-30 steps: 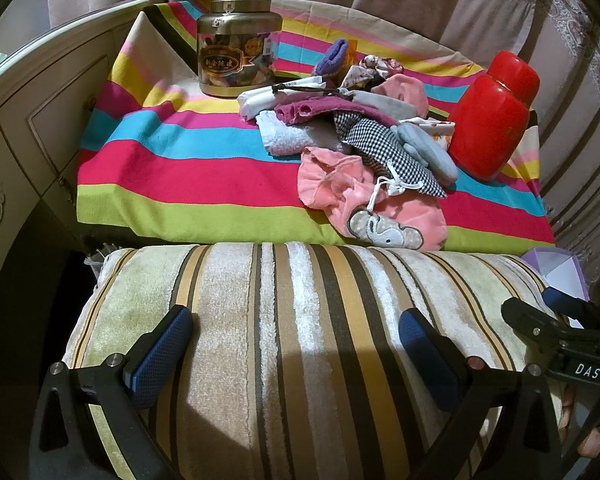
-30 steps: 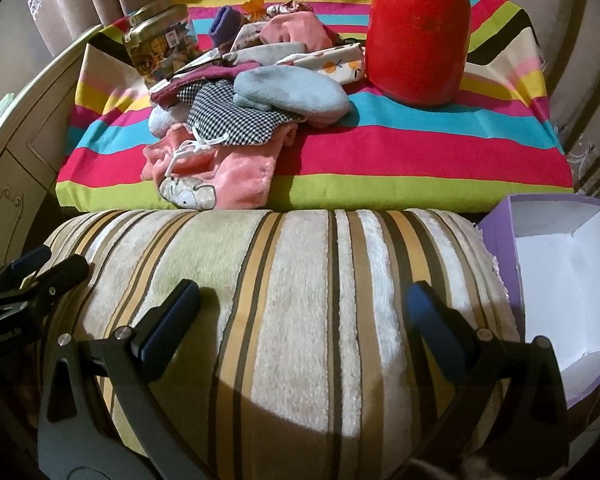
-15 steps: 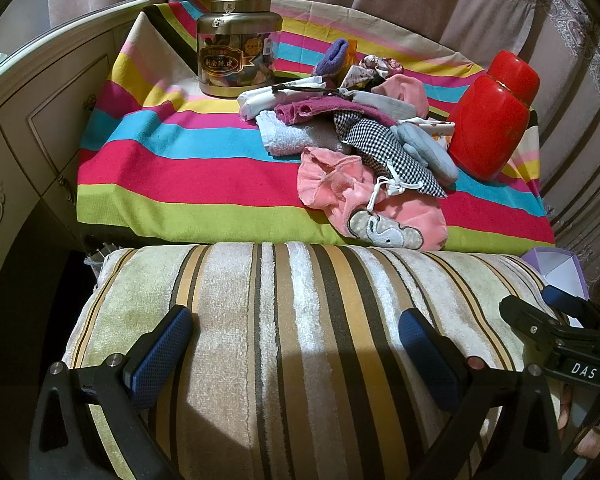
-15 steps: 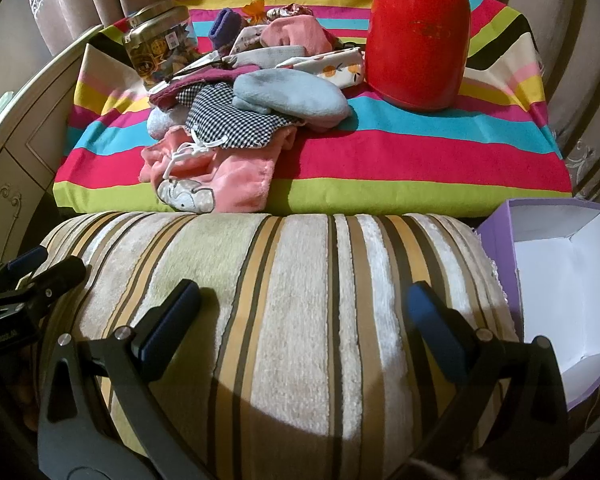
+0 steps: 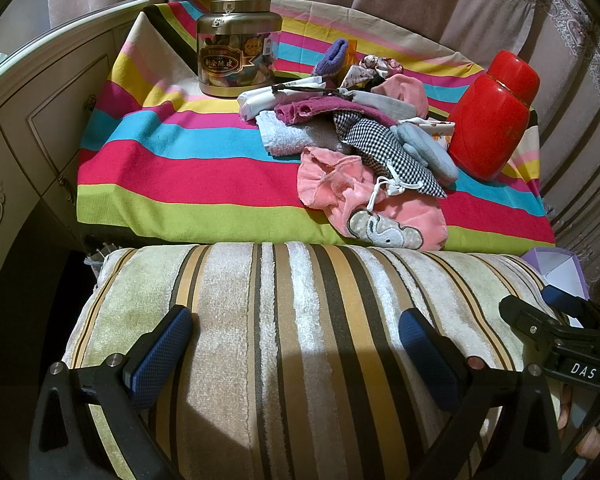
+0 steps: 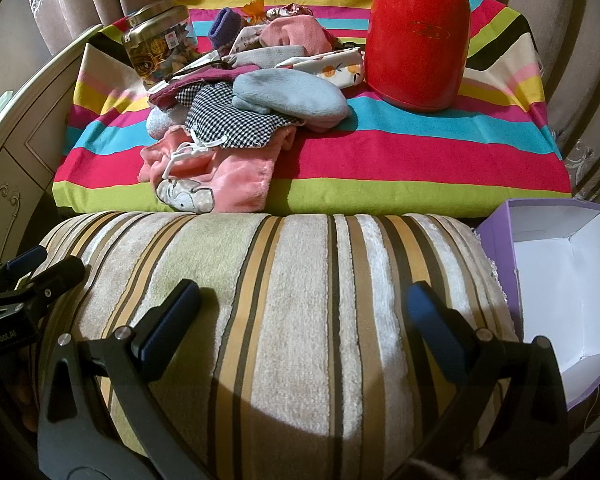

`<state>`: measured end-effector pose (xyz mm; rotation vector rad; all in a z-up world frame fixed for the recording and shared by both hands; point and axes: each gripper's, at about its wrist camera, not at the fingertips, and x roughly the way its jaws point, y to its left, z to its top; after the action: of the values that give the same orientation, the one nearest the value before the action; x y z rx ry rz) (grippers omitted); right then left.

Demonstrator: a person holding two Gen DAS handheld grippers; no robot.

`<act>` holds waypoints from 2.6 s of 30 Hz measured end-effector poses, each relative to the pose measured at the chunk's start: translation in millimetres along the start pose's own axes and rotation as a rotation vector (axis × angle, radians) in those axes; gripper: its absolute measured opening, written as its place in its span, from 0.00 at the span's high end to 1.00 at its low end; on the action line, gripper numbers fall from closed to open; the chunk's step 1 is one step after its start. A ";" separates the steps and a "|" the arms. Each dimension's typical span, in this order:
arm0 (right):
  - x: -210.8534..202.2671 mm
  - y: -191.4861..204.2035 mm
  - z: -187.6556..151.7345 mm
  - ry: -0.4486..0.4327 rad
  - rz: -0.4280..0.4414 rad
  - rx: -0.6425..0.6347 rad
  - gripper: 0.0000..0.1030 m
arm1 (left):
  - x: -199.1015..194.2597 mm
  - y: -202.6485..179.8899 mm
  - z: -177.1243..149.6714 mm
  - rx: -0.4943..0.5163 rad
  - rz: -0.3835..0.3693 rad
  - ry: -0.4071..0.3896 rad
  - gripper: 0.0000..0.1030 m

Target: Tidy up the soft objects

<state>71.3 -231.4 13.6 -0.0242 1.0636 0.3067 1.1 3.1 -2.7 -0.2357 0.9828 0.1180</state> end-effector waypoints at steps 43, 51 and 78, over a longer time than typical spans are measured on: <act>83.8 -2.9 138.6 0.018 0.159 -0.022 0.00 | 34.9 -5.1 87.1 -0.100 -0.219 -0.021 0.16; 125.5 5.4 161.7 0.039 0.147 -0.008 0.00 | 47.3 -15.6 98.6 -0.090 -0.259 -0.014 0.19; 95.0 -43.6 132.8 -0.022 0.269 0.082 0.62 | 112.2 -63.2 134.2 -0.039 -0.288 0.068 0.93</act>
<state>238.7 -228.6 -8.9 0.1965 1.0579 0.5041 184.4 -25.3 -15.8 -0.4166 1.0042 -0.1350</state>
